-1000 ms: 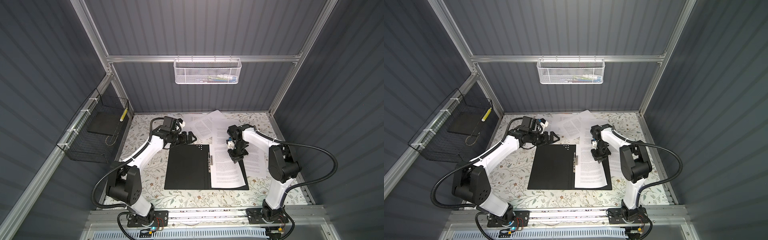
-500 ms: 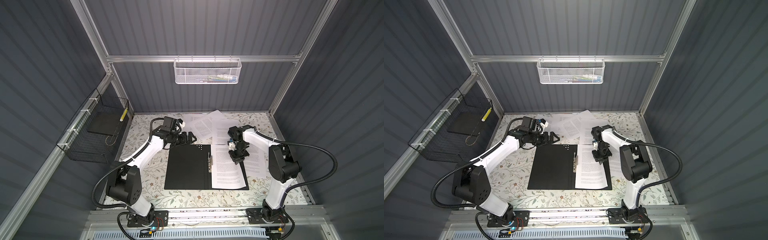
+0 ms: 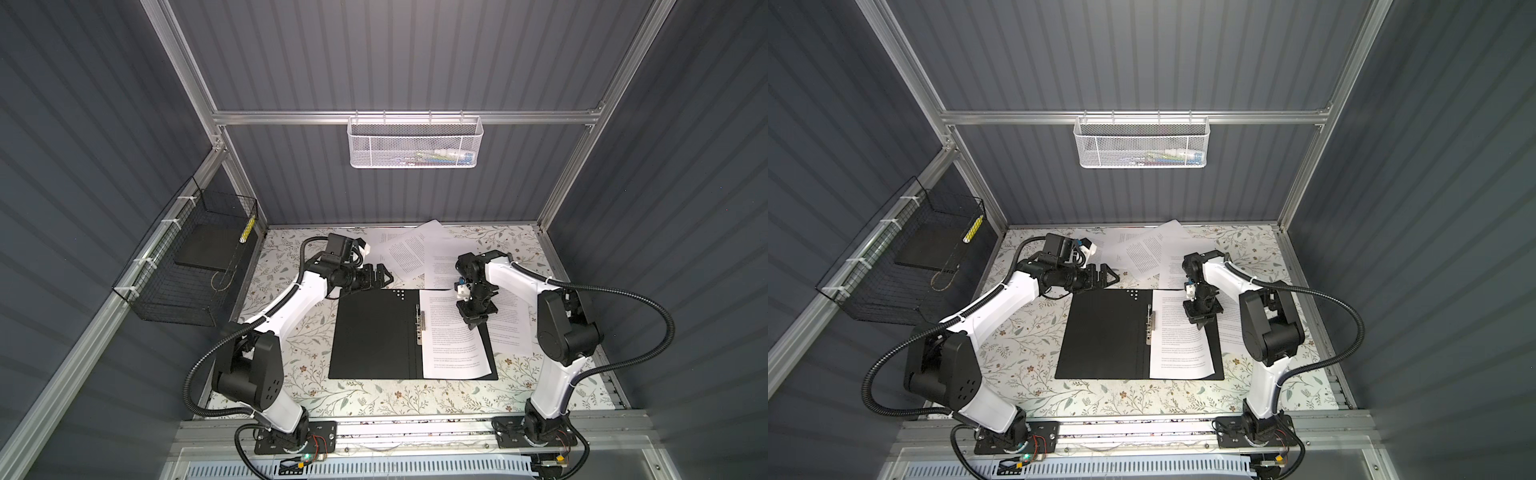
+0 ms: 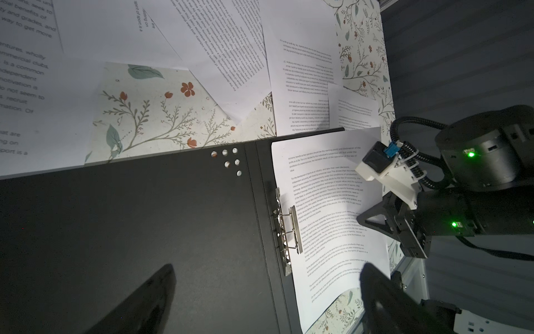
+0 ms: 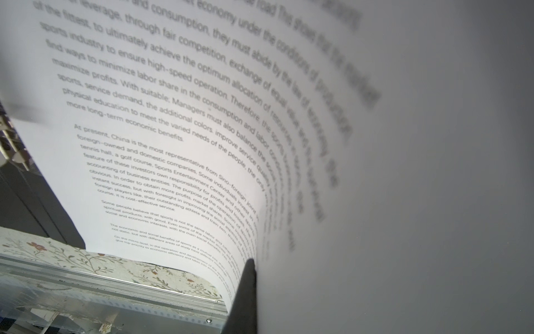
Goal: Put the files into the folder
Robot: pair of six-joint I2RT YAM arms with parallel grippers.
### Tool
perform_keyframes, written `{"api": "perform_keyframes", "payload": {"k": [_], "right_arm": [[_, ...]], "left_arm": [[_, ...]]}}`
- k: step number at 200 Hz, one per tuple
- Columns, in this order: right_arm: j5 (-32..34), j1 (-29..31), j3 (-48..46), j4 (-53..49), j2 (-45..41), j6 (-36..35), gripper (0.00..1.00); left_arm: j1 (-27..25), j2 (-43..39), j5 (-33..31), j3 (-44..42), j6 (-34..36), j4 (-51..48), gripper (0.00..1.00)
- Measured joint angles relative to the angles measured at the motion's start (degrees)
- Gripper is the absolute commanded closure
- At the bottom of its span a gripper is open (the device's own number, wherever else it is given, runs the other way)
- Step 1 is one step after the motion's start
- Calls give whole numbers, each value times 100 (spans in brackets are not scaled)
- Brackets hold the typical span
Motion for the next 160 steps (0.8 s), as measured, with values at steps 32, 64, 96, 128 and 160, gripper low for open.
{"api": "perform_keyframes", "payload": {"k": [32,64,96,128,160], "right_arm": [[-9,0,4,0,0,24,100],[-9,0,4,0,0,61,100],[-9,0,4,0,4,81,96],[-31,-2,7,2,17,114,90],[-94,-2,33,2,22,133,87]], "left_arm": [[0,0,2,0,0,4,0],[0,0,2,0,-2,13,0],[0,0,4,0,-2,13,0],[0,0,44,0,-2,13,0],[0,0,48,0,-2,13,0]]}}
